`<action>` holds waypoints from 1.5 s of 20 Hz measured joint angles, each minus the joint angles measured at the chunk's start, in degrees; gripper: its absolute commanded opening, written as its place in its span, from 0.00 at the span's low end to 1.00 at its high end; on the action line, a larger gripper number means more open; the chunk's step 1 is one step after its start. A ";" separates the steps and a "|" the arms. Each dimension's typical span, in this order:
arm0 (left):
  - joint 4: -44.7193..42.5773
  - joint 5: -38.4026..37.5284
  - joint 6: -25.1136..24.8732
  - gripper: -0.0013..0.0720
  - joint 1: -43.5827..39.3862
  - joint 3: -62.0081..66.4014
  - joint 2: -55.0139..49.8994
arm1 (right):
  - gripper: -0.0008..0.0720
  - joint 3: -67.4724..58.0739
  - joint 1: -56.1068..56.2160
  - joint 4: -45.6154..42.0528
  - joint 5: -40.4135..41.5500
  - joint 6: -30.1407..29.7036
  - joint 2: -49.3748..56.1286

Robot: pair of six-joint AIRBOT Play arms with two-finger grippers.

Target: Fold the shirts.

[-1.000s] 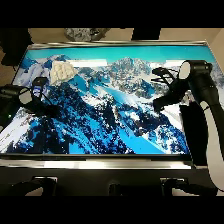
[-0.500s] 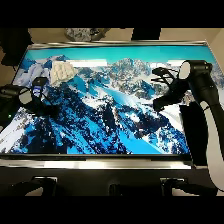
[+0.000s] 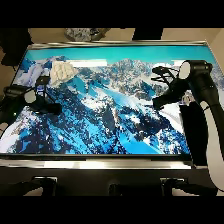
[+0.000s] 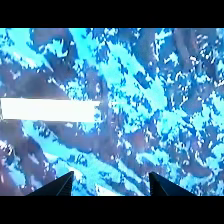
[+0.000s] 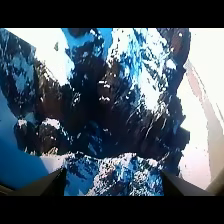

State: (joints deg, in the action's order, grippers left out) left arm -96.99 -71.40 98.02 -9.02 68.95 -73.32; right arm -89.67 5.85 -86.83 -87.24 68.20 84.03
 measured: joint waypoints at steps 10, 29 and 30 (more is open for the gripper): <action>-0.79 26.84 0.15 1.00 1.49 0.57 -5.97 | 0.94 0.00 0.00 0.02 9.60 -0.02 0.00; 18.36 35.63 3.37 1.00 14.40 46.58 -47.54 | 0.94 0.00 0.00 5.42 10.95 2.14 0.04; 18.21 36.52 2.14 1.00 14.53 46.53 -48.06 | 0.94 0.00 0.00 5.60 10.95 2.36 0.04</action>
State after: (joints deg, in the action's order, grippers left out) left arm -78.78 -34.87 100.16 5.52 115.48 -121.38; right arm -89.67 5.85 -81.23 -76.29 70.57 84.07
